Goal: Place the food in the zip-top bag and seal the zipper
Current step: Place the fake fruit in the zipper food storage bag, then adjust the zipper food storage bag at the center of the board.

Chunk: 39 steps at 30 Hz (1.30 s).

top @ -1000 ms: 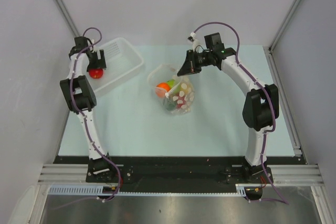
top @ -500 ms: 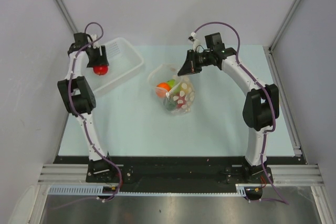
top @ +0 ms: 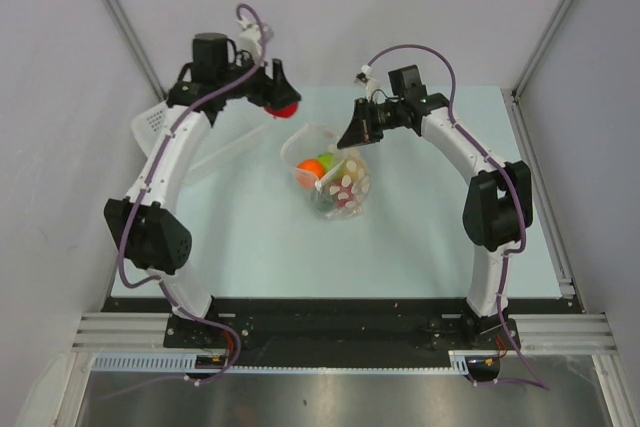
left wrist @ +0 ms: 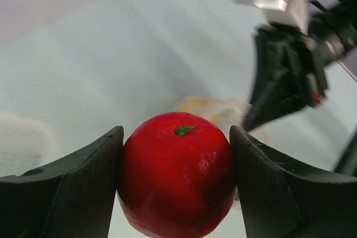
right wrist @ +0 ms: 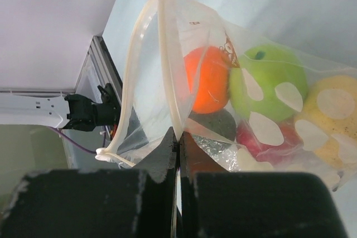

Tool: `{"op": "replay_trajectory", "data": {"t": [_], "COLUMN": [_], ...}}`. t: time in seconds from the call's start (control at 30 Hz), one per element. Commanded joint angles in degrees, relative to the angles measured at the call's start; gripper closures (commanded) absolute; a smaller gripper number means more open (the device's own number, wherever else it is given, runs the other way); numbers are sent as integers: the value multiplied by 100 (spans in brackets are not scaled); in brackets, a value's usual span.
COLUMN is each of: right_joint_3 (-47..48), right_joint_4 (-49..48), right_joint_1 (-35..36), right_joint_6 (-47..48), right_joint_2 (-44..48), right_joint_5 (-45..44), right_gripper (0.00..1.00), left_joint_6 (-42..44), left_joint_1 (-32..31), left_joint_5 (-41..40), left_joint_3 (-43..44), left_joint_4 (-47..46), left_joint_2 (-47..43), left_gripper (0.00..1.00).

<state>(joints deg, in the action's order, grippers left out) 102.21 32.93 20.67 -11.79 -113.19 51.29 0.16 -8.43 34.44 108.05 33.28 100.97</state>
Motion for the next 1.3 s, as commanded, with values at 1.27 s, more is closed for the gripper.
{"op": "replay_trajectory", "data": {"t": [1.27], "right_joint_3": [185], "right_joint_4": [196], "right_joint_1": [25], "right_joint_6": [959], "right_joint_2": [253], "right_joint_5": [1700], "right_gripper": [100], "left_joint_6": [8666], "left_joint_1": [-1196], "left_joint_5": [1129], "left_joint_3": [-2154], "left_joint_4": [2869], "left_joint_2": [-666], "left_gripper": [17]}}
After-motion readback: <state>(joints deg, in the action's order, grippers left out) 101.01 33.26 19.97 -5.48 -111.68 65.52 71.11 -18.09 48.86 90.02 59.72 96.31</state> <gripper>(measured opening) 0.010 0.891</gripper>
